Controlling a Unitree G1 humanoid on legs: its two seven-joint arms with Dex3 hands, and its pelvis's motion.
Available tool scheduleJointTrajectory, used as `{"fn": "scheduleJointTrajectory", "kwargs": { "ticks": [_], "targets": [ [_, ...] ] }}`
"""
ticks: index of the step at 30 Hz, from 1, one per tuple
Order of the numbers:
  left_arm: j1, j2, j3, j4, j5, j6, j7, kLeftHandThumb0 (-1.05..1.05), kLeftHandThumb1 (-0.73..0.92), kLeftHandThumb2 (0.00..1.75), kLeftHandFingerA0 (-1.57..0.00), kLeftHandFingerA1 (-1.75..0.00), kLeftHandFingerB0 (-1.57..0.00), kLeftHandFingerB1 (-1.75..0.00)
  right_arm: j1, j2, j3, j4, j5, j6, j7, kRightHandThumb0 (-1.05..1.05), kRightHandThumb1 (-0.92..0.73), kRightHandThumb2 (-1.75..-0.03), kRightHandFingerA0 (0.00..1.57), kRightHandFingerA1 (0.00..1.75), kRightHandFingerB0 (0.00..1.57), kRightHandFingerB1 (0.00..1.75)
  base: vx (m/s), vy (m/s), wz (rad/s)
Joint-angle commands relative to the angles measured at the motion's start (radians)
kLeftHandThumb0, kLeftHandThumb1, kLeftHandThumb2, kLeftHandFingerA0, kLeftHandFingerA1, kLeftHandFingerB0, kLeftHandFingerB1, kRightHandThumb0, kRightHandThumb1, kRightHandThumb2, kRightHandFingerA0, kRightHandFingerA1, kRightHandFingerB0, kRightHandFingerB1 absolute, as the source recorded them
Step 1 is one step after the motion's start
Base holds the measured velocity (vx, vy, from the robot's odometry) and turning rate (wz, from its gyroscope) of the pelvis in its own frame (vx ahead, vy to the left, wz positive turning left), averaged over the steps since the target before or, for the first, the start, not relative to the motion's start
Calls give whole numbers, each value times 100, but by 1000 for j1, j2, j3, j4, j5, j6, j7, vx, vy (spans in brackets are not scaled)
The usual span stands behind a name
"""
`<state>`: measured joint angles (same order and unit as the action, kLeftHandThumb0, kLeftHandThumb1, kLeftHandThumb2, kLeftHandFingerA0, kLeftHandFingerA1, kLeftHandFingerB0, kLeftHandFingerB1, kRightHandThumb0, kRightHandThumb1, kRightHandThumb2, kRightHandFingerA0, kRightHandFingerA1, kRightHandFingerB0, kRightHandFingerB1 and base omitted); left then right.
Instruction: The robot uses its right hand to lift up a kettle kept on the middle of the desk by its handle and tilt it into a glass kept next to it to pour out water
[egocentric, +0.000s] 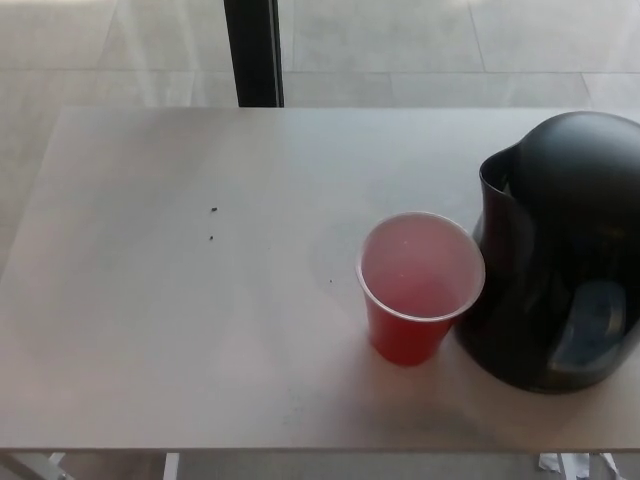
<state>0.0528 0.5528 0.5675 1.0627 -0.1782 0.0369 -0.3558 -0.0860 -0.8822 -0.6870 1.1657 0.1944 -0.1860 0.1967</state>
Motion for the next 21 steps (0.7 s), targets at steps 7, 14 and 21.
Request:
{"fn": "scheduleJointTrajectory", "kwargs": {
  "ticks": [7, 14, 21],
  "targets": [
    [-17, -12, -11, -25, -38, -51, 19, -80, 63, 100, -47, -57, -34, -50, -245, -119, 87, -284, 49, -11, 206, -105, -39, -76, 42, 89, 30, 75, 0, 0, 0],
    [6, -33, -10, -35, -46, -50, 11, -79, 74, 63, -49, -45, -29, -31, -258, -58, 244, -724, 102, 171, 304, -38, -21, -85, 1, 52, 0, 51, 0, 0, 0],
    [-1, -43, -16, -20, -43, -43, 1, -77, 74, 63, -48, -44, -30, -32, -268, 3, 394, -889, 109, 260, 371, -62, -36, -77, 5, 27, 5, 22, 0, 0, 0]
  ]
}}
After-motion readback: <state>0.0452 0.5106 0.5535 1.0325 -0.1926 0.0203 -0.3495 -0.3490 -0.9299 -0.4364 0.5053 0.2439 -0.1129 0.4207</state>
